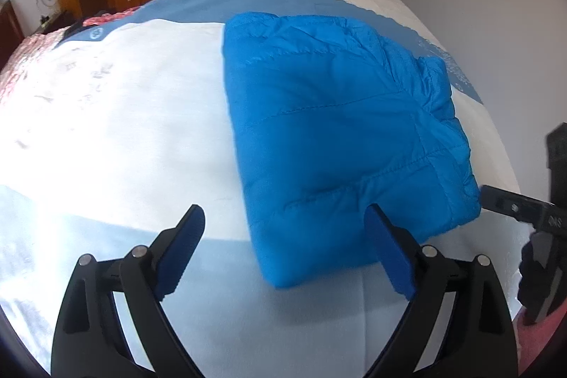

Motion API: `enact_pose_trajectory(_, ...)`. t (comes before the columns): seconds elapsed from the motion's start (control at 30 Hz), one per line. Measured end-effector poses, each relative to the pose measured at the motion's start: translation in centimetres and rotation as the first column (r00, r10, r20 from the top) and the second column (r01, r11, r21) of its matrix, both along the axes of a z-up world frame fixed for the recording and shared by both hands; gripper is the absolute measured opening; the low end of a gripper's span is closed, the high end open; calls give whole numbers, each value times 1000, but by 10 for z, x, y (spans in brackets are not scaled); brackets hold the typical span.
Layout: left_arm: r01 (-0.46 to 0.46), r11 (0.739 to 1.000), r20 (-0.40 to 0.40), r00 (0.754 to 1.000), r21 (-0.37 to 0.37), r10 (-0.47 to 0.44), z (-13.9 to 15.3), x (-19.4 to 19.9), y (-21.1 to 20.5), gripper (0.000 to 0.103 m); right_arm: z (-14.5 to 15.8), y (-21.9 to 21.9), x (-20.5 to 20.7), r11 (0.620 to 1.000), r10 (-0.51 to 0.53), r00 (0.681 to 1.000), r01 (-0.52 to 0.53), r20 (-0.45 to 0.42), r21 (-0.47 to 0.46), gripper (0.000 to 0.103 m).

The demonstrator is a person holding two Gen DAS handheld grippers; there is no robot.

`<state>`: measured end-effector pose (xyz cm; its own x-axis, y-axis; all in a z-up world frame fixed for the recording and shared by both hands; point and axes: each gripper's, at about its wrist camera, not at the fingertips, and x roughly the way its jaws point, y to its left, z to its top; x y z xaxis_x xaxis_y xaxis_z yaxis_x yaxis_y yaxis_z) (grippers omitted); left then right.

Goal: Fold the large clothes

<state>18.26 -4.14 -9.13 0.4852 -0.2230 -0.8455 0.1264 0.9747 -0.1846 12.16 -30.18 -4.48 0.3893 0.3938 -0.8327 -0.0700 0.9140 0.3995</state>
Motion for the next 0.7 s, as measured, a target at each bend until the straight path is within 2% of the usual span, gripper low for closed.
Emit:
enact_pose_trajectory(0.2, -103, 993, 12, 995, 51, 103, 26, -26, 5, 92, 34, 20, -26, 993, -18, 1000, 20, 19, -112, 99)
enact_pose_trajectory(0.3, -132, 989, 19, 991, 62, 131, 34, -39, 7, 92, 48, 16, -39, 991, -20, 999, 26, 42, -131, 99)
enact_pose_trajectory(0.7, -101, 994, 29, 995, 52, 100, 66, -81, 5, 92, 78, 29, -70, 985, -3, 994, 21, 106, -169, 99)
